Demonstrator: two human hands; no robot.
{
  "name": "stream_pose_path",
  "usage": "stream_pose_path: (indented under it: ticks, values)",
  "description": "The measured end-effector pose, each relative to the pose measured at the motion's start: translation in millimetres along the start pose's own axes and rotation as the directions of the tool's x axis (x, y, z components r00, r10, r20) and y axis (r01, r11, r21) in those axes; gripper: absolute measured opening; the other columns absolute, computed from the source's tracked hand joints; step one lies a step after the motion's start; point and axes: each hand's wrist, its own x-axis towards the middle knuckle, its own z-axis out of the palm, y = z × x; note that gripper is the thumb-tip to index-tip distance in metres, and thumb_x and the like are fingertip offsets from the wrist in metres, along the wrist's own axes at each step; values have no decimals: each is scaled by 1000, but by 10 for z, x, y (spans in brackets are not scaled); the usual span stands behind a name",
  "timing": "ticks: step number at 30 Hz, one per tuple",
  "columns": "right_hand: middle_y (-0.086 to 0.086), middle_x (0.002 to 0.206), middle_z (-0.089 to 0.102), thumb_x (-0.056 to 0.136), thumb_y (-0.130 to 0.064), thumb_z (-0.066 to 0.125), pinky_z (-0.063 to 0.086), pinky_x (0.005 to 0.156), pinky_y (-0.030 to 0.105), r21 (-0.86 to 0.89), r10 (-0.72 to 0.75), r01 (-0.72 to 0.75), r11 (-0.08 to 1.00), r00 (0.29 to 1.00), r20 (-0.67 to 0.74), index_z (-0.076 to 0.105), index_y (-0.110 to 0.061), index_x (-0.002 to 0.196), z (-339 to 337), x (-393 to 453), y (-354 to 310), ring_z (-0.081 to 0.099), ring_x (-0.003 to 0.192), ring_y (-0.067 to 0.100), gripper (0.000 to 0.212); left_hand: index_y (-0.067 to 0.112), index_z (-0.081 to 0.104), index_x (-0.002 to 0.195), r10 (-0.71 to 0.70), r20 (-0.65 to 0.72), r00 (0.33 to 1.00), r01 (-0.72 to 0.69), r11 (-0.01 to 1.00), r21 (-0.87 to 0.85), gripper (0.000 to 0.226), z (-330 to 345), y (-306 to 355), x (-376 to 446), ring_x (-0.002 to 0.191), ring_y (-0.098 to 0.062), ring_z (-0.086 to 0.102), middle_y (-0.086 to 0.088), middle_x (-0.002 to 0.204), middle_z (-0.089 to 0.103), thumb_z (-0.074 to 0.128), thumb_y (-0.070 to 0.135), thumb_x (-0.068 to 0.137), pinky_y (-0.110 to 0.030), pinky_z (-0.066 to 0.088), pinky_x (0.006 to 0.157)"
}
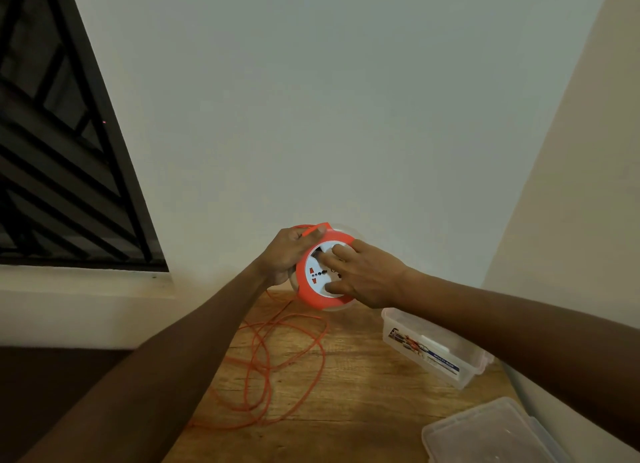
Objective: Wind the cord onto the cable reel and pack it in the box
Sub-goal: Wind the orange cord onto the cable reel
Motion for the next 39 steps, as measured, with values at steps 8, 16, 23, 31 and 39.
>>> stream_pose_path:
  ticks: [8,16,23,31,39]
  values:
    - [15,137,44,78,-41,78,42,96,46,-40,-9,11,999,999,33,39,-38,143,-69,65,18,42,122,35,76,18,70,114,-6,2,1000,6,1000,22,28,8,-17,18,92,-32,76,-11,108,78,59,39,99,-41,64,80]
    - [18,114,69,81,-45,74,58,74,44,47,237,-242,969,968,81,41,-5,143,-97,91,-103,72,81,32,81,17,69,123,13,-27,1000,-12,1000,3,37,37,12,35,97,-33,77,-9,113,78,60,42,98,-47,64,83]
    - [15,128,62,86,-42,69,56,81,45,64,240,-243,968,970,48,38,-6,145,-101,42,-133,70,94,32,76,18,69,123,9,-28,1000,-9,1000,19,35,52,-14,67,98,-33,77,-9,114,78,60,42,98,-49,63,85]
    - [17,106,71,78,-37,79,57,74,46,134,229,-235,963,972,56,61,-14,122,-70,56,-21,69,85,35,52,20,70,114,9,-52,999,-8,1000,2,28,17,96,91,96,-36,76,-10,110,78,61,41,98,-48,64,83]
    - [12,139,47,85,-38,71,41,95,43,-54,67,-67,996,998,-19,65,-20,122,-162,22,36,40,125,32,42,19,67,125,12,-51,999,-7,995,99,46,-12,26,141,98,-34,76,-8,115,77,64,51,93,-54,61,90]
